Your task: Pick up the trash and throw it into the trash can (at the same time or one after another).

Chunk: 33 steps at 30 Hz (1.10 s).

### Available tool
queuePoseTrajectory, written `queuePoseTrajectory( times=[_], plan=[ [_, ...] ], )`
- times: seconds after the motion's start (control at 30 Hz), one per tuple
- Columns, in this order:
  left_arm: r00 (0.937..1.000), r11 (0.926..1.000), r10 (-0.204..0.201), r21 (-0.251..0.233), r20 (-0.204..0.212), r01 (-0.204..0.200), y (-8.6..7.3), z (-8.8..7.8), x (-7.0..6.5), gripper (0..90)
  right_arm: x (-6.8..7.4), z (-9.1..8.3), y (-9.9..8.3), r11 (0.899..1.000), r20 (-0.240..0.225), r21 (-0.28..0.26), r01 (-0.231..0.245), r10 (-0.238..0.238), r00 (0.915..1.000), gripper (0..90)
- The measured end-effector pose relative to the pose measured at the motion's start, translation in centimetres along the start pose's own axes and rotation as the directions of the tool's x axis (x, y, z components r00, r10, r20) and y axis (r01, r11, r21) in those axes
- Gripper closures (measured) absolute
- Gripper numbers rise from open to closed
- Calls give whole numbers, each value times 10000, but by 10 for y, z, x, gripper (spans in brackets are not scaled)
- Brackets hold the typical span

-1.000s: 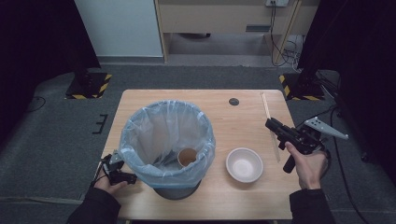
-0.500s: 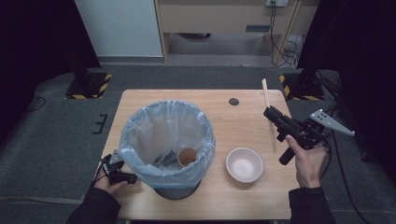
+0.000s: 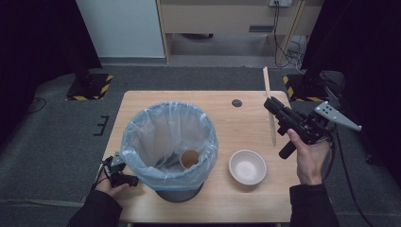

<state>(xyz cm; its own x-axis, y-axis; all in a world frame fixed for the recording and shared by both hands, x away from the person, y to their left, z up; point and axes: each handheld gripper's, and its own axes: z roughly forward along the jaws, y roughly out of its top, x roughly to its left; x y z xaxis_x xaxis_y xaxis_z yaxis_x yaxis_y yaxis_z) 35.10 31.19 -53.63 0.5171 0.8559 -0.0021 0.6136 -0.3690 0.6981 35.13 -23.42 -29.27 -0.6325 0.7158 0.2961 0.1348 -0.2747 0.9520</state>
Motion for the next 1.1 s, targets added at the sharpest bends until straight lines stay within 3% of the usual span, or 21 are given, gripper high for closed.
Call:
queuePoseTrajectory(
  times=[0.73, 1.1],
  plan=[
    [10000, 10000, 3, -3, -1, -3, 0, 0, 0, 0, 31, 23, 24, 9985, -770, -350, 423, -449, 9960, 804],
    [10000, 10000, 2, -2, 0, -2, 0, 0, 0, 0, 48, 34, 27, 9979, -1169, -406, 498, -543, 9917, 803]
  ],
)
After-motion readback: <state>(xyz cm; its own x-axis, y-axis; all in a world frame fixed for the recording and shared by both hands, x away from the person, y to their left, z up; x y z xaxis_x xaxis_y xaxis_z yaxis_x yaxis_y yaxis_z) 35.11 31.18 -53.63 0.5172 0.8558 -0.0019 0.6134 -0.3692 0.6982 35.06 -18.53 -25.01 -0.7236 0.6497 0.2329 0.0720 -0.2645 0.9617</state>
